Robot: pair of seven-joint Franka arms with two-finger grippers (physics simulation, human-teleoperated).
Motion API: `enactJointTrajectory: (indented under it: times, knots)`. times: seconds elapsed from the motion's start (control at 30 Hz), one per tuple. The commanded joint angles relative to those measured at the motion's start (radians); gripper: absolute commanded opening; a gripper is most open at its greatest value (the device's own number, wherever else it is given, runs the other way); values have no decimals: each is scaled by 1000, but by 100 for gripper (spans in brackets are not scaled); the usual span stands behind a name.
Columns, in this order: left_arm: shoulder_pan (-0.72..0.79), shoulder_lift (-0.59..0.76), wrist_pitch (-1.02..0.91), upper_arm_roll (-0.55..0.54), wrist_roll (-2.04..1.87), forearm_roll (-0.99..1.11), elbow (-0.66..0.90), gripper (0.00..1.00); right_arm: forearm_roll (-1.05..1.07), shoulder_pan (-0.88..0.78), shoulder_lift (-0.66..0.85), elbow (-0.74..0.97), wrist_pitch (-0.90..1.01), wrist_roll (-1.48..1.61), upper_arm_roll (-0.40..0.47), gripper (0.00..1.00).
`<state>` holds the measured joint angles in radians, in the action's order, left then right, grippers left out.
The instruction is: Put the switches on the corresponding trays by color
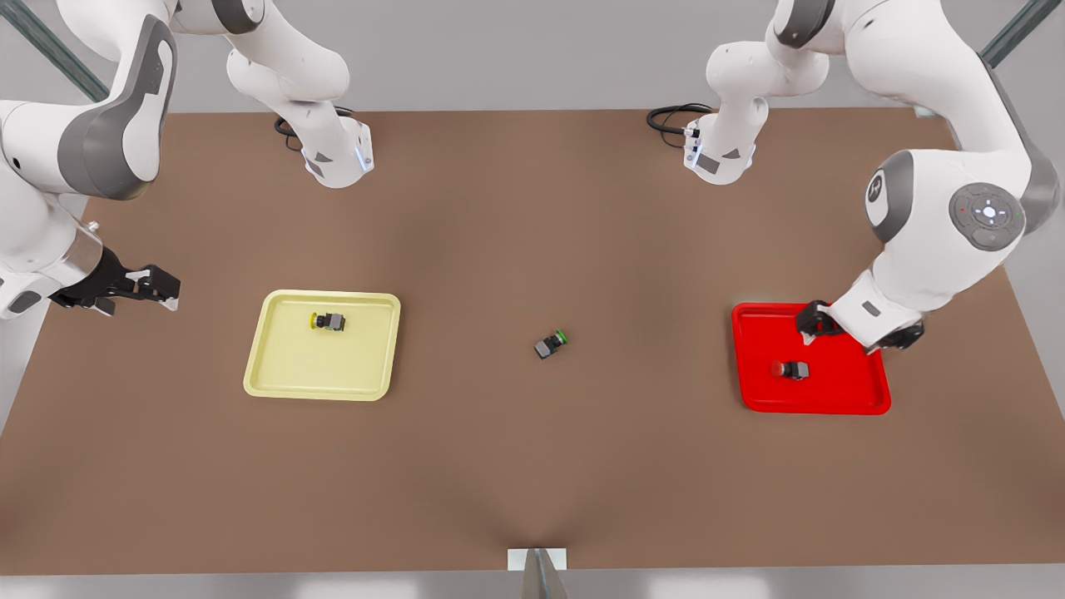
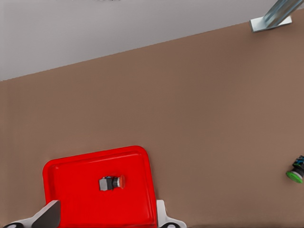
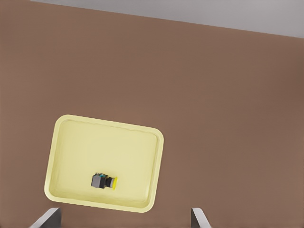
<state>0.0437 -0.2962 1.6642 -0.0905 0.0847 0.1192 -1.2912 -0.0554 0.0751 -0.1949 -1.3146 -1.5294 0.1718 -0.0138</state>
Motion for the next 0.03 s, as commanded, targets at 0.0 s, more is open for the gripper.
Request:
enactJointTrajectory:
  times: [0.0]
  knots:
    - [-1,5,0,0,0,77,-4,100,0,0,0,0,0,0,-2,100]
